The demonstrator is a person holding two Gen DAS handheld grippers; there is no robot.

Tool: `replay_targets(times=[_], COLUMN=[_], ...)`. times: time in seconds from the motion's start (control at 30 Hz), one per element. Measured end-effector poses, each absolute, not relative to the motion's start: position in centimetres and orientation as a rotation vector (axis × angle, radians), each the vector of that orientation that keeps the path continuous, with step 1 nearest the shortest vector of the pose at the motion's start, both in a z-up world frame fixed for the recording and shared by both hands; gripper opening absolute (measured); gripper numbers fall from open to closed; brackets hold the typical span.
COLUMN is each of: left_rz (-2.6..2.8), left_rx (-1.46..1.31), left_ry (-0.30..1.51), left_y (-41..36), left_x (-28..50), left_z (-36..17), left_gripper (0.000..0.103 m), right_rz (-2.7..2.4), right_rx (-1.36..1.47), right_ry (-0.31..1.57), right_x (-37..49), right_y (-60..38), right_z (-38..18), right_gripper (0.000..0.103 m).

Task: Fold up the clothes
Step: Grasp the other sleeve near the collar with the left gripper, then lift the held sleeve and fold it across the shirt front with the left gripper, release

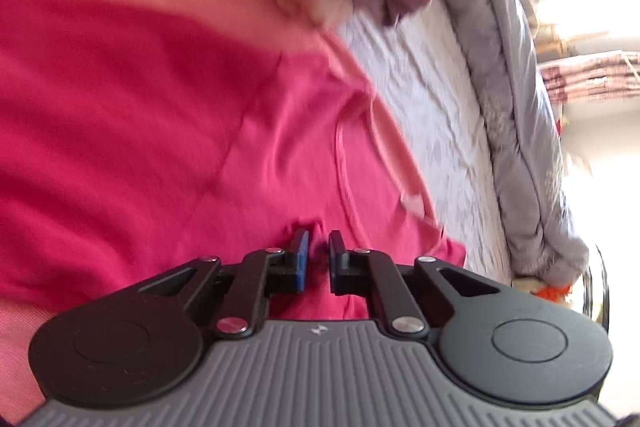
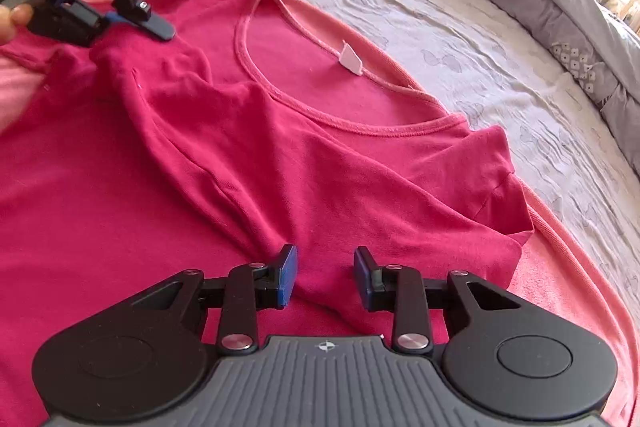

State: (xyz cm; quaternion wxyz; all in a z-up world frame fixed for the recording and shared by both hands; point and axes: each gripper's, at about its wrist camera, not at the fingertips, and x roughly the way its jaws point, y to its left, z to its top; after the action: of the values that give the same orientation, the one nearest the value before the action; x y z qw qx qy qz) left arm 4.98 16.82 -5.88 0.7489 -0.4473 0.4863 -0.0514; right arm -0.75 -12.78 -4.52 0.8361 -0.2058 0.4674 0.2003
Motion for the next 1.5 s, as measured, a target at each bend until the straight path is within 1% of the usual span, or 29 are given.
replay_targets(times=[0.07,0.1,0.17,0.2,0.23,0.27,0.3,0.37,0.4,0.5,0.53,0.57,0.6,0.63,0.67,0.73,0.77,0.8,0.93,1.0,1.07,1.13,1.17,1.2,1.37,1.5], left_rz=[-0.133,-0.154,-0.2,-0.207,-0.213,-0.219,-0.218,-0.234,-0.249,-0.244,-0.236,-0.23,-0.244,-0.27,-0.294,-0.315,-0.32,-0.336,-0.444,-0.362,-0.275,-0.254,-0.234,-0.209,-0.171,-0.146], left_rx=[-0.989,-0.985,-0.949,-0.921,-0.894,-0.87,-0.868,-0.861,-0.852,-0.838,-0.842,-0.847,-0.864,-0.877,-0.887,-0.866,-0.849,-0.841,-0.792,-0.764,-0.795,-0.894,-0.905,-0.898,-0.928,-0.937], left_ry=[1.037,1.052,1.118,1.148,1.178,1.206,1.225,1.234,1.226,1.23,1.232,1.231,1.215,1.206,1.2,1.22,1.229,1.219,1.145,1.199,1.25,1.222,1.197,1.165,1.004,0.939], left_y=[17.4,17.4,16.8,16.6,16.3,16.0,15.9,15.7,15.5,15.1,15.1,15.0,15.0,15.1,15.1,14.7,14.5,14.3,13.6,13.5,13.9,14.8,14.9,14.9,15.9,17.2], left_x=[5.2,5.3,5.4,5.3,5.3,5.3,5.3,5.1,5.0,5.5,5.9,6.2,6.4,6.4,6.4,6.6,6.5,6.4,5.7,6.4,7.2,7.2,7.3,7.3,7.4,7.5], left_z=[-5.3,-5.3,-5.6,-5.7,-5.9,-6.1,-6.1,-5.8,-5.5,-5.6,-5.9,-6.1,-6.3,-6.5,-6.8,-6.9,-6.9,-6.7,-4.7,-5.6,-7.2,-7.8,-7.5,-7.1,-4.3,-2.1], left_gripper=[0.01,0.01,0.01,0.014,0.019,0.041,0.057,0.06,0.064,0.067,0.063,0.056,0.045,0.04,0.032,0.031,0.029,0.025,0.025,0.025,0.024,0.024,0.008,0.0,0.0,0.0], right_rz=[0.436,0.437,0.435,0.433,0.431,0.43,0.428,0.42,0.418,0.418,0.417,0.416,0.415,0.415,0.415,0.417,0.416,0.415,0.406,0.404,0.403,0.404,0.404,0.405,0.39,0.36], right_rx=[-0.407,-0.406,-0.418,-0.421,-0.422,-0.422,-0.422,-0.426,-0.426,-0.423,-0.423,-0.422,-0.422,-0.422,-0.422,-0.421,-0.421,-0.421,-0.419,-0.42,-0.422,-0.422,-0.423,-0.423,-0.424,-0.413], right_ry=[0.981,0.979,0.976,0.977,0.983,0.988,0.994,1.003,1.004,1.005,1.006,1.008,1.01,1.01,1.011,1.011,1.011,1.014,1.02,1.021,1.019,1.014,1.011,1.008,0.977,0.948], right_x=[-0.9,-1.0,-1.3,-1.4,-1.4,-1.3,-1.3,-1.2,-1.2,-1.1,-1.1,-1.0,-1.0,-1.1,-1.1,-1.1,-1.1,-1.1,-1.1,-1.0,-1.0,-1.1,-1.1,-1.2,-1.4,-1.3], right_y=[-13.0,-13.0,-13.1,-13.2,-13.2,-13.3,-13.4,-13.6,-13.6,-13.7,-13.6,-13.6,-13.6,-13.5,-13.5,-13.5,-13.5,-13.5,-13.6,-13.6,-13.5,-13.4,-13.4,-13.4,-13.6,-14.1], right_z=[-3.9,-3.7,-3.3,-3.2,-3.3,-3.3,-3.4,-3.6,-3.7,-3.9,-4.0,-4.1,-4.2,-4.2,-4.2,-4.2,-4.2,-4.3,-4.4,-4.6,-4.6,-4.4,-4.4,-4.3,-3.5,-2.5], right_gripper=[0.043,0.049,0.05,0.05,0.05,0.05,0.05,0.05,0.05,0.051,0.051,0.051,0.051,0.051,0.052,0.053,0.053,0.054,0.055,0.055,0.056,0.056,0.056,0.056,0.057,0.06])
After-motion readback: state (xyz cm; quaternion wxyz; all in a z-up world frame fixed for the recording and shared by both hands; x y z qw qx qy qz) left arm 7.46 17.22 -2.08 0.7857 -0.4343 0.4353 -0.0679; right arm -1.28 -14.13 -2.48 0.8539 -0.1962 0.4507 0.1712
